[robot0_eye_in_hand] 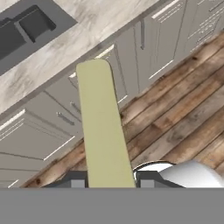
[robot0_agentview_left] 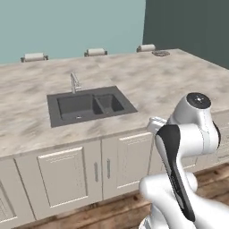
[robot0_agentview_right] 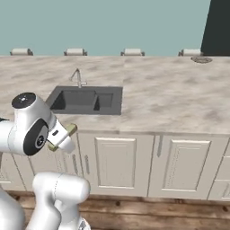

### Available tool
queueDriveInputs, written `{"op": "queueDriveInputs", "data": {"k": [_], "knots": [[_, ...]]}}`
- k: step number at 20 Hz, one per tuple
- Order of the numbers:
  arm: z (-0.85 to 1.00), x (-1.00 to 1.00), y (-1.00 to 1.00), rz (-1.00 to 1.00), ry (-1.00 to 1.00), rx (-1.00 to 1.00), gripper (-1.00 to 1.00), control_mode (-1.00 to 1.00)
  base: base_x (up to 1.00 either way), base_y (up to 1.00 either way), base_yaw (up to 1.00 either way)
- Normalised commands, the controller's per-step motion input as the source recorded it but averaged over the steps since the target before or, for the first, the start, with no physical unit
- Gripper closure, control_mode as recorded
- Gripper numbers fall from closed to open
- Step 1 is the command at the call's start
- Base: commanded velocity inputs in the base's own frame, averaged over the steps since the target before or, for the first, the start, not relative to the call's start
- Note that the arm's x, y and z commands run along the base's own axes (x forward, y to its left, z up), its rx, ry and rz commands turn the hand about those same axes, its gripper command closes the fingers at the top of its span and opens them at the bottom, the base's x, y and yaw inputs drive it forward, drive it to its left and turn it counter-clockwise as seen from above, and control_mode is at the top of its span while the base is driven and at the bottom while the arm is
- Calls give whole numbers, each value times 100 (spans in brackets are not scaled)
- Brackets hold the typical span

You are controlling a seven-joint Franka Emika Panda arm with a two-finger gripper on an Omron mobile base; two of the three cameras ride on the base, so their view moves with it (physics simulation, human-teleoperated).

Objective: Retrieve the butter from the fridge and place it on a plate on the dining table. Then retrieve the butter knife by the fridge and place it near the plate.

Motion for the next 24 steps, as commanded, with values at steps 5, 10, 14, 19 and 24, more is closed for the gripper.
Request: {"op": "queueDriveInputs", "data": {"k": [5,10,14,19,24], "knots": [[0,0,0,0,0,0,100,100,-5,100,66],[0,0,0,0,0,0,100,100,0,87,80],[0,0,0,0,0,0,100,100,30,100,55],[0,0,0,0,0,0,100,100,65,100,30],[0,0,0,0,0,0,100,100,91,100,-3]]}}
